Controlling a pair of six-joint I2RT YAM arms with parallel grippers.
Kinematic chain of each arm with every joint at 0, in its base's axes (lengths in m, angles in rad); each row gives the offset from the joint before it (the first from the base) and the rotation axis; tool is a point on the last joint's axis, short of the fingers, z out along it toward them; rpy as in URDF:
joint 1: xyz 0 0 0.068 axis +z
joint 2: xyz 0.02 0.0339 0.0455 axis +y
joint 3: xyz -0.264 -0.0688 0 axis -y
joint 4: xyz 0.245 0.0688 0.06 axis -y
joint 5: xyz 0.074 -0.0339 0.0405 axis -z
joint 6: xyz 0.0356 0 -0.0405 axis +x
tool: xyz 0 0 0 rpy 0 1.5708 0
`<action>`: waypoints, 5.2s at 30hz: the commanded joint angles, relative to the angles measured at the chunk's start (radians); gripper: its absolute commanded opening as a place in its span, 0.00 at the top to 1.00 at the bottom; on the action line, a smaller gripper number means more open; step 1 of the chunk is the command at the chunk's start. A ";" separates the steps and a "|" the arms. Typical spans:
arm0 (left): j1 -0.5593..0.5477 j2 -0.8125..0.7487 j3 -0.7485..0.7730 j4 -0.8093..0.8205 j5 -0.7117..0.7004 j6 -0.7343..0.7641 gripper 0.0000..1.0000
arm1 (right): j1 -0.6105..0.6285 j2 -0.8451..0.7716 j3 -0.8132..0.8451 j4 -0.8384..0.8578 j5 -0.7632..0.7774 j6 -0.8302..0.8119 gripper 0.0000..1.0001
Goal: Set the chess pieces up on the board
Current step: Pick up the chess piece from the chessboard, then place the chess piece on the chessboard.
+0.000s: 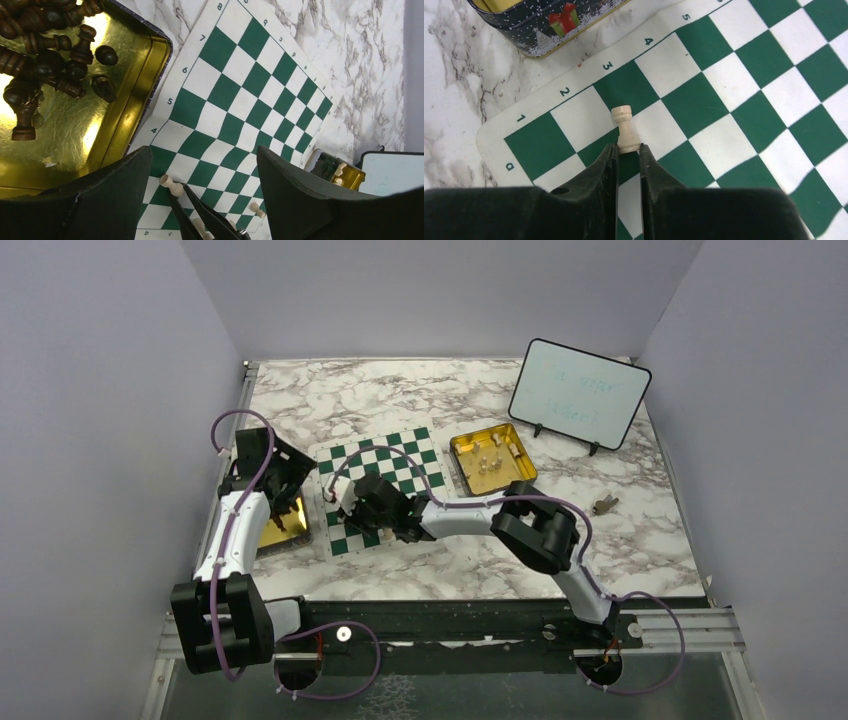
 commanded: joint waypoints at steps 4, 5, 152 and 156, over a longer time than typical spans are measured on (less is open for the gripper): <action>0.003 0.004 0.032 0.076 0.229 0.102 0.19 | -0.025 -0.172 -0.107 0.189 0.091 0.066 0.90; 0.003 0.011 0.039 0.087 0.274 0.117 0.19 | -0.033 -0.196 -0.131 0.219 0.094 0.072 0.90; -0.867 -0.030 -0.230 -0.314 -0.797 -0.501 0.78 | -0.050 -1.209 -0.922 0.223 0.419 0.326 0.00; -0.868 -0.026 -0.227 -0.315 -0.788 -0.498 0.73 | -0.051 -1.212 -0.922 0.224 0.416 0.327 0.00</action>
